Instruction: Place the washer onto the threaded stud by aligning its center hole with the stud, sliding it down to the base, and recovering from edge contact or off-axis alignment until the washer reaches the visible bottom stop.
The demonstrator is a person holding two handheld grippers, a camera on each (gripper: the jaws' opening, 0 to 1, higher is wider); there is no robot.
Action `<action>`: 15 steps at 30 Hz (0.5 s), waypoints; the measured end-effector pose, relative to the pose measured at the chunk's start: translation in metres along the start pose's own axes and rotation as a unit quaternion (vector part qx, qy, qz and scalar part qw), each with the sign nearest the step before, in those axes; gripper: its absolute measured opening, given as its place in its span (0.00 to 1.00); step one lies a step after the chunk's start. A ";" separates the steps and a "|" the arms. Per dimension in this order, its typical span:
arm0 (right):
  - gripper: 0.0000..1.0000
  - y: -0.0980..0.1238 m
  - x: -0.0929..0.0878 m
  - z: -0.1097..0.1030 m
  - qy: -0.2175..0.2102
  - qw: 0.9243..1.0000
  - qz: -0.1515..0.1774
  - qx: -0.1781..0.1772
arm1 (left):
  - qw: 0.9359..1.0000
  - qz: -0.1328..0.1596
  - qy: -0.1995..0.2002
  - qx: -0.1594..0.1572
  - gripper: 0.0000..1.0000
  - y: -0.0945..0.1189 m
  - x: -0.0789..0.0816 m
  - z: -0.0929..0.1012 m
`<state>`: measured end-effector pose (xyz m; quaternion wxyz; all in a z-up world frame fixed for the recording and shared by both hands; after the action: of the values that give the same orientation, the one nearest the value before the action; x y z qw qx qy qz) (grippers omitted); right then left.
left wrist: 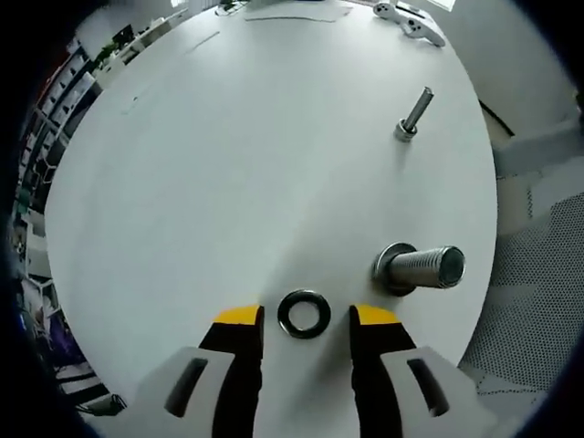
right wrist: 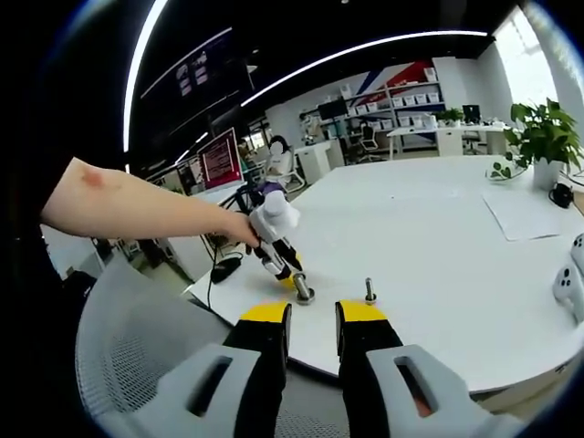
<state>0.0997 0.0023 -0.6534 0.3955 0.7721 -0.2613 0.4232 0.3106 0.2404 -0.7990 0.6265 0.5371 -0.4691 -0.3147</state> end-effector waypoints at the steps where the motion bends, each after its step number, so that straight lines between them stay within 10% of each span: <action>1: 0.22 0.000 0.000 0.000 0.000 1.000 0.000 0.000 | 1.000 -0.001 -0.002 0.000 0.35 0.000 0.000 0.000; 15: 0.22 0.000 0.000 0.001 -0.002 1.000 0.006 -0.004 | 1.000 -0.026 -0.010 0.010 0.21 0.003 0.003 0.006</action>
<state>0.1000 0.0014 -0.6532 0.3954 0.7699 -0.2681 0.4231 0.3055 0.2362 -0.7957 0.6080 0.5522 -0.4642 -0.3316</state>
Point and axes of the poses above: the point that each gripper's makers call its tool centre point, and the gripper's own axes: y roughly backward along the fingers, z roughly to its right, x roughly out of its top, the point moved 7 cm from there along y, roughly backward along the fingers, and after that the axes turned 3 degrees about -y, right-handed, at the moved point
